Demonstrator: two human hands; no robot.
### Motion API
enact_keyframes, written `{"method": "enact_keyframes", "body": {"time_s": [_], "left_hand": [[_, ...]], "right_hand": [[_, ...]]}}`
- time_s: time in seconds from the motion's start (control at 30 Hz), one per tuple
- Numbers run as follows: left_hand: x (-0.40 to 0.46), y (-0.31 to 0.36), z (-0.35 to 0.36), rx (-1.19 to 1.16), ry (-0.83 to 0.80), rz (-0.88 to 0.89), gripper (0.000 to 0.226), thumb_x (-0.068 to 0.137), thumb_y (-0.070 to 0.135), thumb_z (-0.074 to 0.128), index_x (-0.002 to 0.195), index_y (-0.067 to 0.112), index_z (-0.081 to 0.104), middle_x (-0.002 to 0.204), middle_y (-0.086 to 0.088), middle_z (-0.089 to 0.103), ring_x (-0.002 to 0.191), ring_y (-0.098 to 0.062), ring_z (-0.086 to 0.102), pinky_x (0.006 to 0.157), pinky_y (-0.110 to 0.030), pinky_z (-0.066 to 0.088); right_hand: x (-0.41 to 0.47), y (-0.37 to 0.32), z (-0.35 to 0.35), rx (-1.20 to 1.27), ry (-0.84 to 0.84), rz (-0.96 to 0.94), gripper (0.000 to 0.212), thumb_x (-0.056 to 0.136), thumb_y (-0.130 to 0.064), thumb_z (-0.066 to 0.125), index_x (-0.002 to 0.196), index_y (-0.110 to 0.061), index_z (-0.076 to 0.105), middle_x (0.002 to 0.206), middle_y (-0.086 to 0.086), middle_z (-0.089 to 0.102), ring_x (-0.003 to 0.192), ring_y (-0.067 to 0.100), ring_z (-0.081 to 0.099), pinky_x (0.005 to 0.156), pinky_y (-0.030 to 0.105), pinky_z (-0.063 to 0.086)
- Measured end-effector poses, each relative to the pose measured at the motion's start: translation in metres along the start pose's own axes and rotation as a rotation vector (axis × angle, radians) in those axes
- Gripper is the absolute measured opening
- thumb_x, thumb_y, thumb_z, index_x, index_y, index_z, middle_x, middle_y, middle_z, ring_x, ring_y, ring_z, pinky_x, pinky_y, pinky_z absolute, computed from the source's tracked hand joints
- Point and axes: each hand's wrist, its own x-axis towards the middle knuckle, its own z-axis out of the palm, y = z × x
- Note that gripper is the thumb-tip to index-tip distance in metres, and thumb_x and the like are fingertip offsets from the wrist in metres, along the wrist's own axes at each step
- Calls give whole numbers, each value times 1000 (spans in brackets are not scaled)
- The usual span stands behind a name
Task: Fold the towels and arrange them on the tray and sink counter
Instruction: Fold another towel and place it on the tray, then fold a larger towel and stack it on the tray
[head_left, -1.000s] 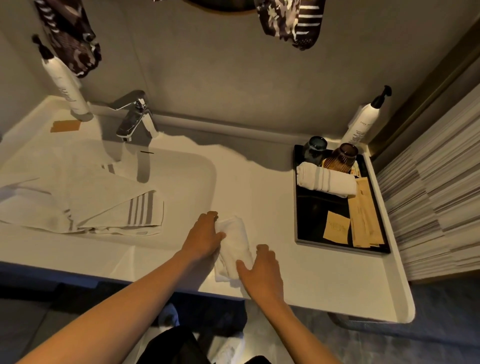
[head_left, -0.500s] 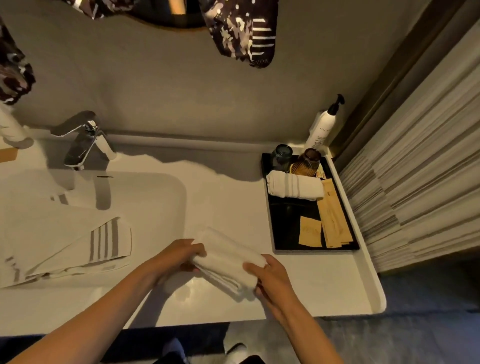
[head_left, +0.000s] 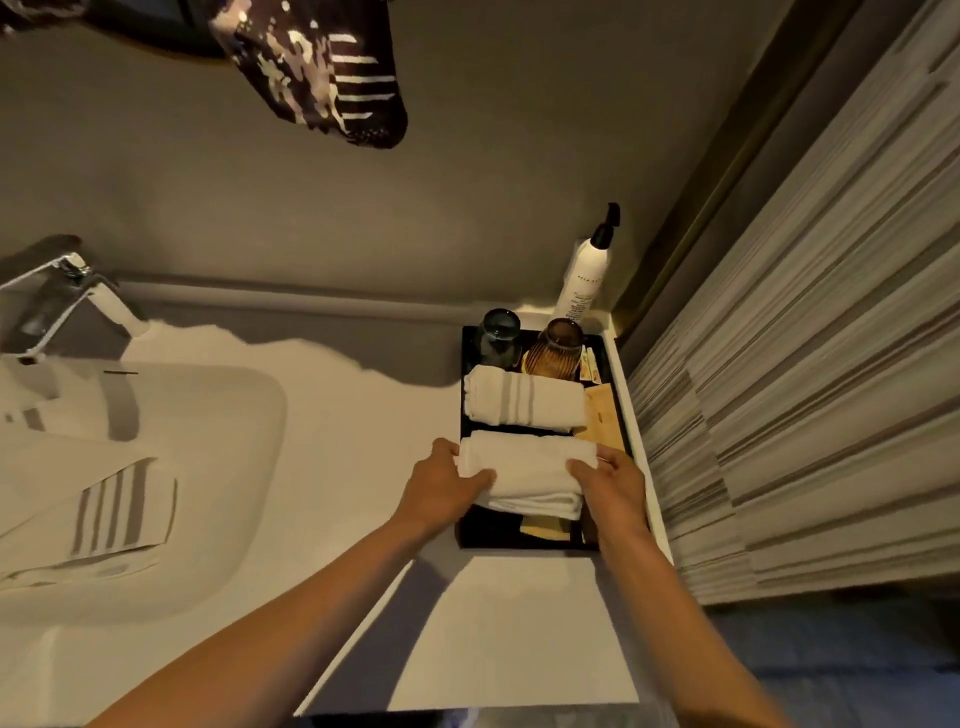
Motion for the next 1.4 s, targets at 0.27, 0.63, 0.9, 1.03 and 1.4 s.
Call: {"method": "enact_keyframes", "body": {"time_s": [0.27,0.63,0.9,1.03,1.4], "left_hand": [[13,2,31,853,219,692,46,80,19,66,125,19,54,125,-6,56,104,-28,54,78,-37,49],[30,-1,36,1070,140,718,32,73,7,68,103,17,67,101,-3,67,94,-24,62,93,-39,48],[30,-2,27,958,36,756,33,87,25,60,118,17,61,120,-3,61,109,-23,56,101,-37,42],[23,4,-4,906,57,796,28,91,27,58,117,18,61,120,-3,60,106,-21,55,92,-35,46],[-26,-77,-196,948,319,482,33,96,27,51,127,18,57,128,-3,59,112,-23,52,94,-36,43]], "right_hand": [[34,22,-9,-703,17,-715,30,88,-9,63,118,-8,64,126,10,59,118,26,53,101,41,46],[44,49,3,-944,-248,-809,29,88,-2,63,116,-5,67,126,13,62,119,28,54,102,36,46],[36,23,-1,-1122,-155,-885,34,84,-21,54,114,-16,69,122,5,65,117,27,55,93,43,49],[23,-4,25,-1079,-101,-927,36,86,-25,48,118,-20,64,124,0,62,122,20,47,98,39,43],[-79,-33,205,-1027,-370,-1125,30,88,-19,54,114,-18,69,117,-1,67,116,20,52,97,35,41]]}}
